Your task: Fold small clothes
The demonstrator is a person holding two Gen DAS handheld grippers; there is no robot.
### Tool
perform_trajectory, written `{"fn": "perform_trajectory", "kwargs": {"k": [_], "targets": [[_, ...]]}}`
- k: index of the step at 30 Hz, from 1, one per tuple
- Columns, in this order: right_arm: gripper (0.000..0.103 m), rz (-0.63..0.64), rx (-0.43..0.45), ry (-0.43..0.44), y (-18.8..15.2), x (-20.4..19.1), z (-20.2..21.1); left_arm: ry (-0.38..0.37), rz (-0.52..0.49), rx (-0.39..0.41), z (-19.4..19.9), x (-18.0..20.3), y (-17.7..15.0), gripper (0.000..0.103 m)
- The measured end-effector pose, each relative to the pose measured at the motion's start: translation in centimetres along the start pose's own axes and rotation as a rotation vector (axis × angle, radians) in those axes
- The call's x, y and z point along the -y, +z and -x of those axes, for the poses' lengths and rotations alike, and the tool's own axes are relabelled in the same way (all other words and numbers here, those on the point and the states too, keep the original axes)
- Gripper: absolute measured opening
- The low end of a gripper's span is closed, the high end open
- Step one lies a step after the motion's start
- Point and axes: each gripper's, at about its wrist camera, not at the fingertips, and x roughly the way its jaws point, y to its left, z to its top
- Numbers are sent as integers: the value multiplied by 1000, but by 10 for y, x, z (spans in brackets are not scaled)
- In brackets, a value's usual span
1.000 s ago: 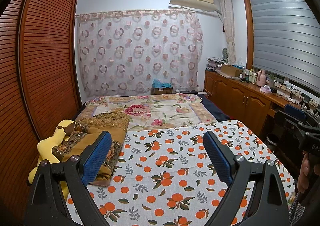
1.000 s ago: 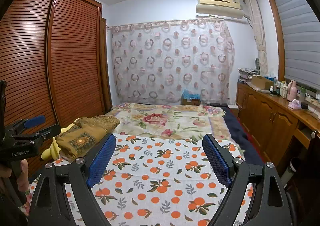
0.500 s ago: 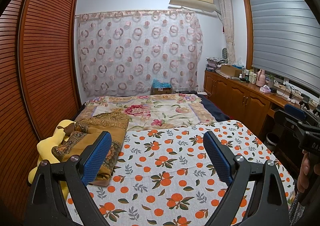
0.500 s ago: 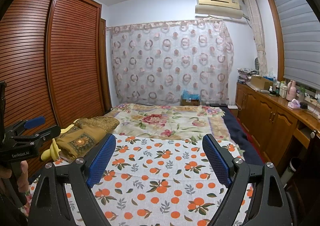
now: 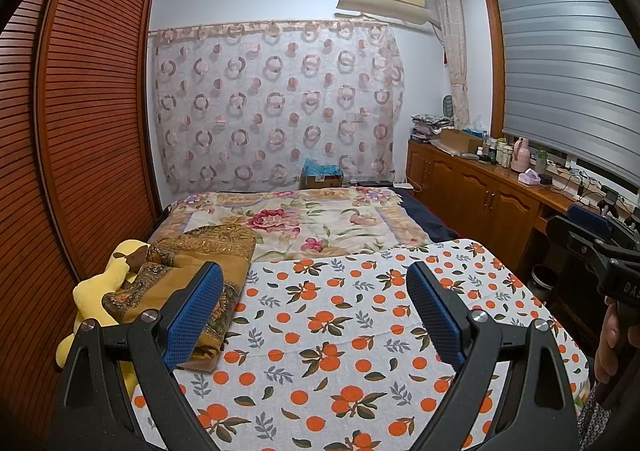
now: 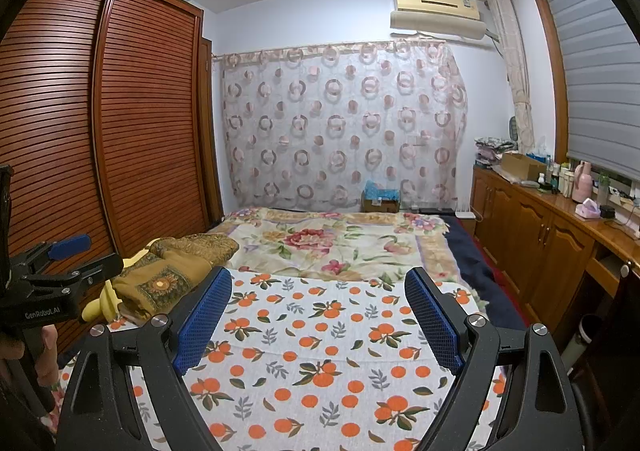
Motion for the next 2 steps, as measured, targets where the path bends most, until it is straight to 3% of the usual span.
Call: {"fn": "perform_trajectory", "kwargs": {"k": [2], "targets": [[89, 0, 1, 0, 0, 0, 0, 1, 1, -1, -1, 0, 0, 93]]}}
